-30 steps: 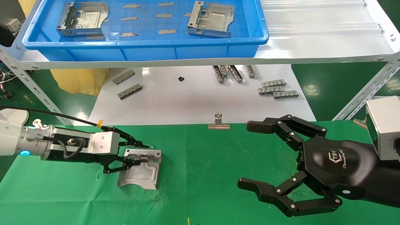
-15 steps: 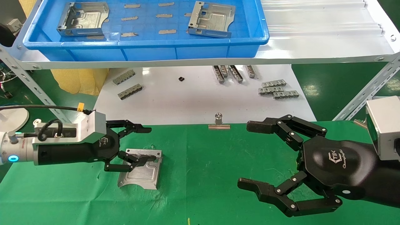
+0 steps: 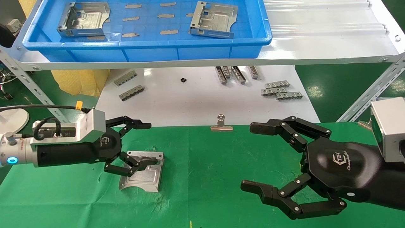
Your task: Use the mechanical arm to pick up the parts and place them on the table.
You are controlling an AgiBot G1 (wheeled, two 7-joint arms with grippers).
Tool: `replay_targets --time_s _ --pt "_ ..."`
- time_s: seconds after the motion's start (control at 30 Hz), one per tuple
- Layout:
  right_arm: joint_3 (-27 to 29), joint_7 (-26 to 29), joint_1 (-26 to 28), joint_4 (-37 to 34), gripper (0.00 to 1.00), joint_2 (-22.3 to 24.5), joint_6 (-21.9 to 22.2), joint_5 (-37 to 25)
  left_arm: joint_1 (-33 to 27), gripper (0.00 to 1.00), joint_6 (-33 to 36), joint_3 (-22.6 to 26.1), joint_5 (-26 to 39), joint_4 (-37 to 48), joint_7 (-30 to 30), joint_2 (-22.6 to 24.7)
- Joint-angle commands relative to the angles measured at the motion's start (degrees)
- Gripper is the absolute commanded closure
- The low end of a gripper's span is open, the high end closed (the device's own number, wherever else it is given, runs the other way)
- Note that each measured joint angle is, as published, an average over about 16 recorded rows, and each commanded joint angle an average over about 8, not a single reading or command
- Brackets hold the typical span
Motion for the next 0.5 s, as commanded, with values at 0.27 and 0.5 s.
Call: replay_targets --time_s 0.27,0.5 --pt "0.00 0.00 0.00 0.00 0.00 0.00 0.00 0.00 5.15 0.00 -0.98 -4.32 -3.05 -10.53 -6.84 -3.34" --pt "0.00 0.00 0.00 0.00 0.00 0.00 0.00 0.00 9.20 0.00 -1.75 -7.72 -5.44 -18.80 -12.21 -5.96"
